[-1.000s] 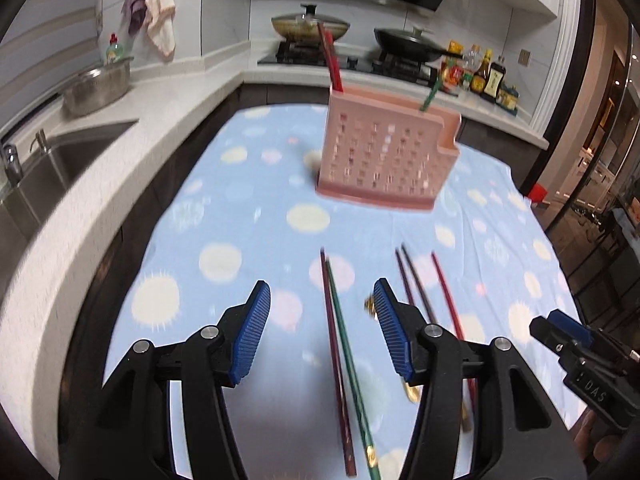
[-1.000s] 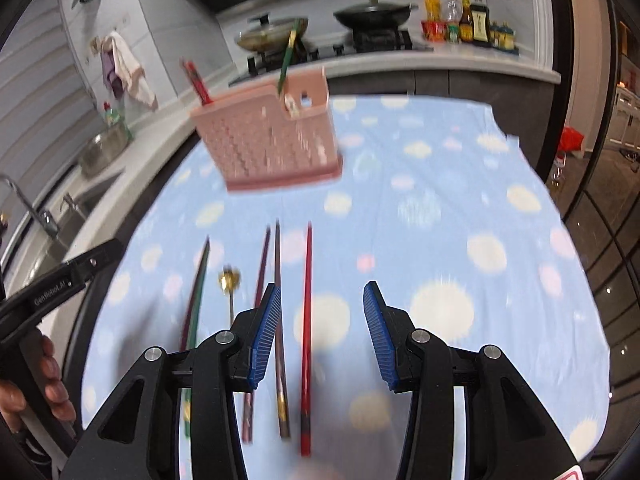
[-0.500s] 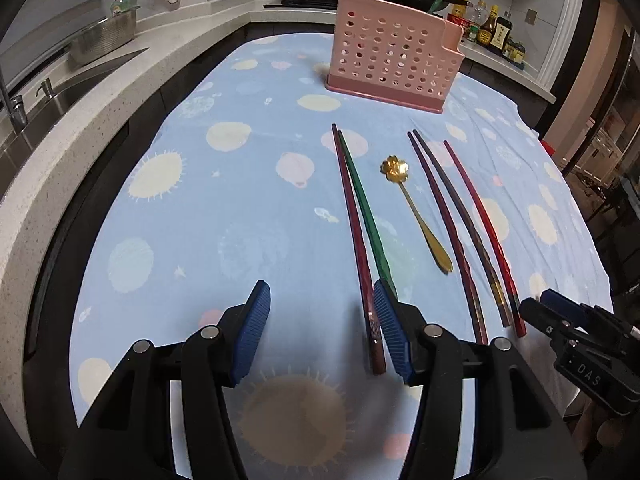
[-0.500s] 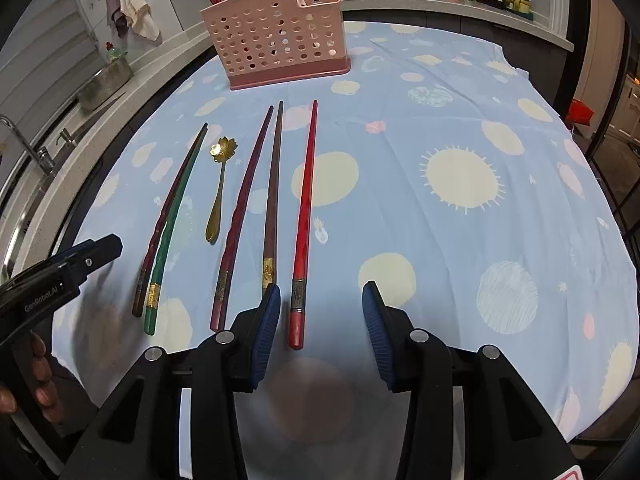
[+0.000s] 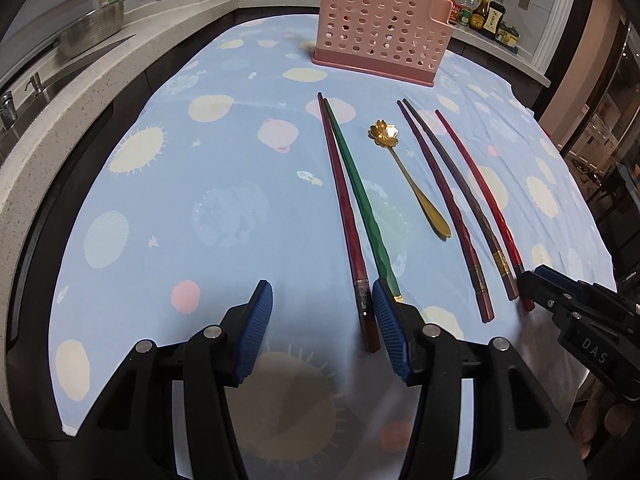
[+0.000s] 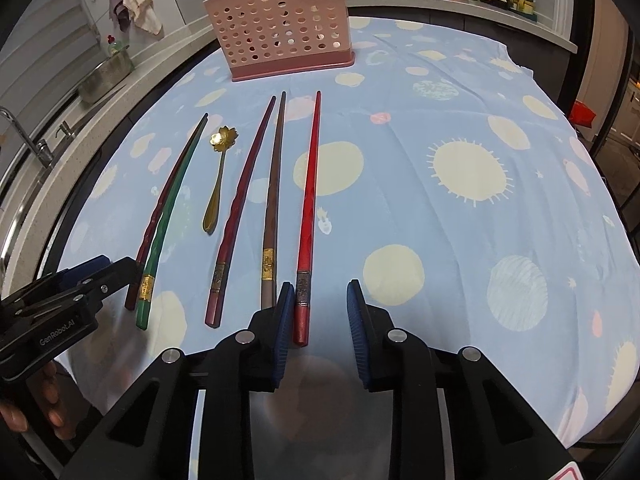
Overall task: Organize utensils
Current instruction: 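Grasp a red chopstick with the right tool while the left tool grasps a dark red chopstick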
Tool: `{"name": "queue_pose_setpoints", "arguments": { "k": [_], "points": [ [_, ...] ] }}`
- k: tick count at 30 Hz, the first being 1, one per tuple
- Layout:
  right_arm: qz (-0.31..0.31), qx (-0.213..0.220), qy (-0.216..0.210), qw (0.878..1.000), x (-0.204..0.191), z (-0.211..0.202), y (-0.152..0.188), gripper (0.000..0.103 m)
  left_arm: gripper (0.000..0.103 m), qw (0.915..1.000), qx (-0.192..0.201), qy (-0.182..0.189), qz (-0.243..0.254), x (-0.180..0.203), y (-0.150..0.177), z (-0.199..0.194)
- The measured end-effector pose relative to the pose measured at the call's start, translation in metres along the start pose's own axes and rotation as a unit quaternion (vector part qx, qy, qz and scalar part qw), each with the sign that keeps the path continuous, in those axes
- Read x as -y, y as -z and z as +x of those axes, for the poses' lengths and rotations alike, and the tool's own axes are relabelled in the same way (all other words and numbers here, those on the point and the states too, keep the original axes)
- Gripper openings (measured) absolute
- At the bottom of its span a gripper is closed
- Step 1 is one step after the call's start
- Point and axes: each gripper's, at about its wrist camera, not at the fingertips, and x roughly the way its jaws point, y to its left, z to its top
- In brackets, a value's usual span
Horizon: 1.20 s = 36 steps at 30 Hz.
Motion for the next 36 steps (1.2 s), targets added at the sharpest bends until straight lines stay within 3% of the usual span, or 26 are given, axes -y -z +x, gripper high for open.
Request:
{"name": "queue_pose_setpoints", "arguments": {
  "k": [9, 22, 36],
  "points": [
    [-0.006, 0.002, 0.003, 1.0, -0.002, 0.003, 0.0, 0.021, 0.044, 0.9998, 0.001, -0.008, 0.016, 0.006, 0.001, 0.003],
    [-0.011, 0.002, 0.001, 1.0, -0.004, 0.004, 0.002, 0.008, 0.008, 0.9998, 0.002, 0.009, 0.017, 0.006, 0.002, 0.002],
    [0.002, 0.025, -0.007, 1.0, 0.001, -0.019, 0.001, 0.007, 0.007, 0.9996, 0.021, 0.019, -0.001, -0.001, -0.002, -0.019]
  ]
}}
